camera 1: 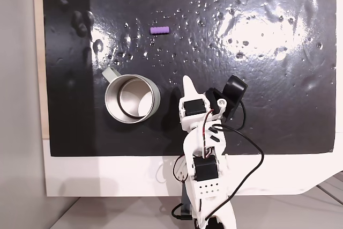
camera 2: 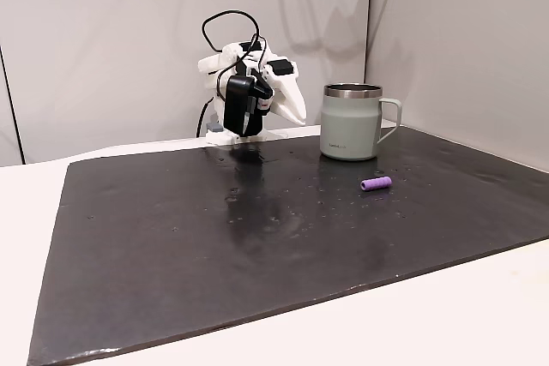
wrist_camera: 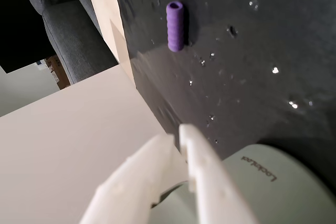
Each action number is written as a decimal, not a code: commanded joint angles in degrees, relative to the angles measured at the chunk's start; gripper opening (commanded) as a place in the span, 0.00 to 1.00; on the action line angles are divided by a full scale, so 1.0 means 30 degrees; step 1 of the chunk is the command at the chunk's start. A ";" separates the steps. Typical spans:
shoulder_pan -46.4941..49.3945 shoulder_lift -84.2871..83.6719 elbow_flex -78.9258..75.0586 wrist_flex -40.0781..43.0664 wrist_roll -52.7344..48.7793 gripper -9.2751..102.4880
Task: Grasp a pengrip and put it in the cup.
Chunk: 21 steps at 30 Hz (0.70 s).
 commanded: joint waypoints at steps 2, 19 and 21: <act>0.0205 0.0264 0.0996 -0.0645 0.0117 0.08; -0.0264 0.0264 -0.1084 0.0469 -0.1465 0.08; -0.0645 0.0234 -0.2461 0.1494 -0.1816 0.08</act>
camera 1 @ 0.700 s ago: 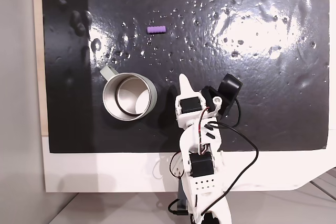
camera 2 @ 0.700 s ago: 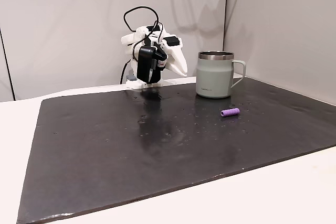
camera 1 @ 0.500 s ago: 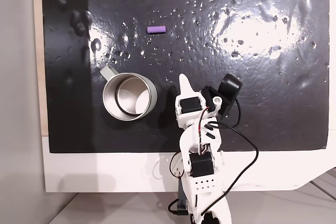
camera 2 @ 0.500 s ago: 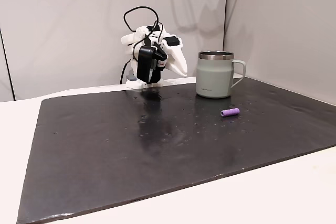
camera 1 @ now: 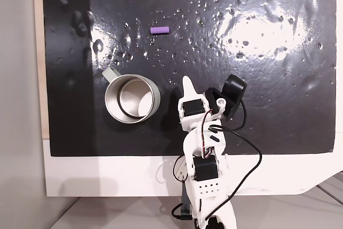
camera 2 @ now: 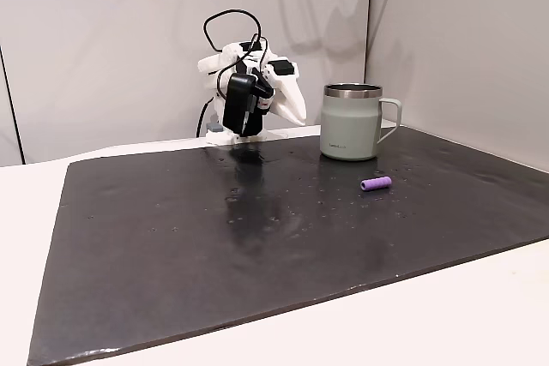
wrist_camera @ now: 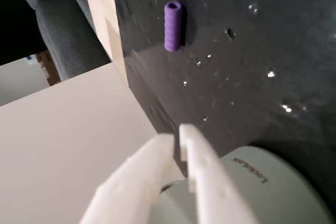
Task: Grasp a pengrip and put it in the cup.
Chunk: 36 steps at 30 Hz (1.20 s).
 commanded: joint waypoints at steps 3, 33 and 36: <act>-0.1172 -0.1465 -0.4746 0.2490 -0.0674 0.08; -0.2637 -3.3662 -3.8437 1.4824 1.0430 0.27; -0.2461 -3.5918 -3.9609 1.5381 1.0400 0.27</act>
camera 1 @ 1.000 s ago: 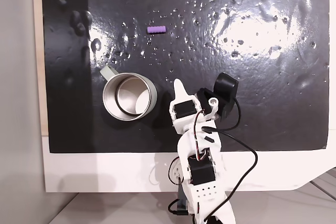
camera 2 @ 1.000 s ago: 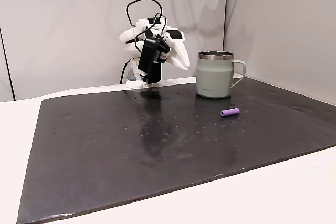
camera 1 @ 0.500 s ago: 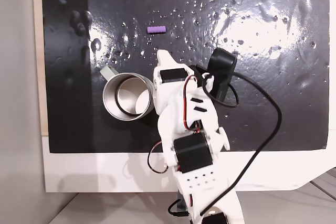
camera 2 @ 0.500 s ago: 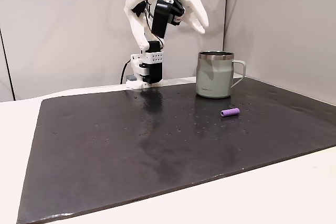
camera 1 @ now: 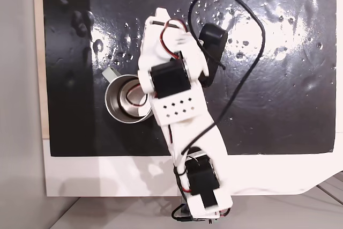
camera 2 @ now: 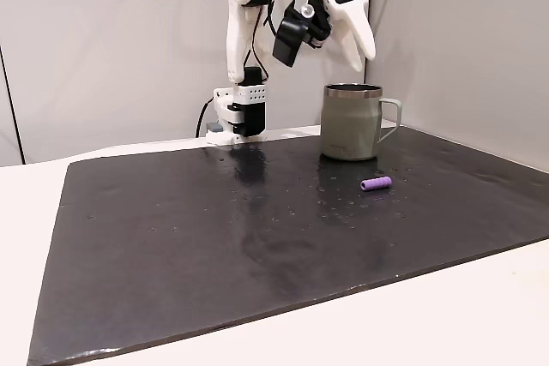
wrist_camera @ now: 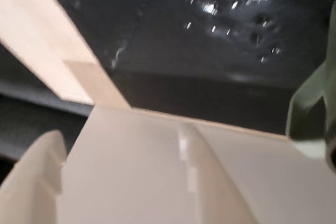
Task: Grasp a pengrip and put it in the cup.
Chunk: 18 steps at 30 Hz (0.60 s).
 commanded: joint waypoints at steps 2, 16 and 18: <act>0.0586 -0.2490 -0.2520 0.0879 0.0088 0.27; 0.1084 -0.9668 -0.8057 0.1816 -0.1055 0.27; 0.0938 -1.0693 -0.8965 0.1846 -0.1289 0.27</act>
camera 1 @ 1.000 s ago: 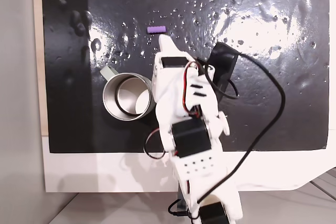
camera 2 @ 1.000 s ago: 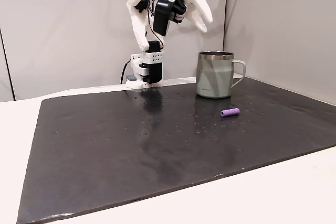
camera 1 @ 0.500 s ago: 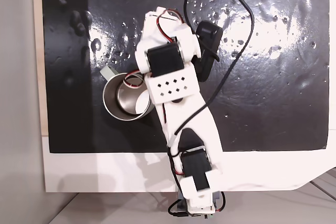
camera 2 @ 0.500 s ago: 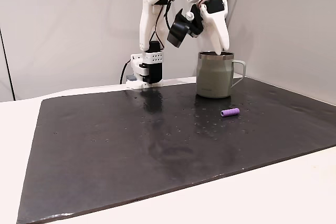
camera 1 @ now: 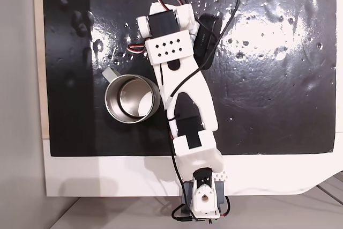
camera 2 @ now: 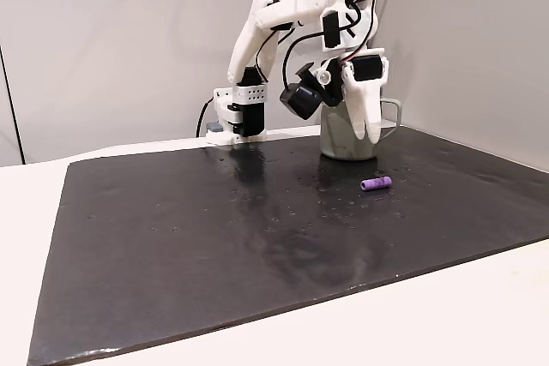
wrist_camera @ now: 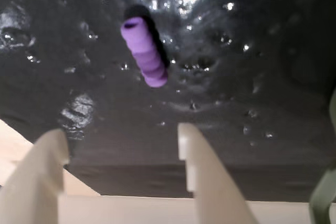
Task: Grasp a pengrip and put it in the cup.
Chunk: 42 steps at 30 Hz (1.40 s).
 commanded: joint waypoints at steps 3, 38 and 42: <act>0.0029 -0.1963 -0.3223 0.0410 -0.0674 0.27; 0.0264 -0.6152 -0.8467 0.1406 -0.1904 0.08; 0.0410 -0.1992 -0.6123 0.1523 -0.1758 0.08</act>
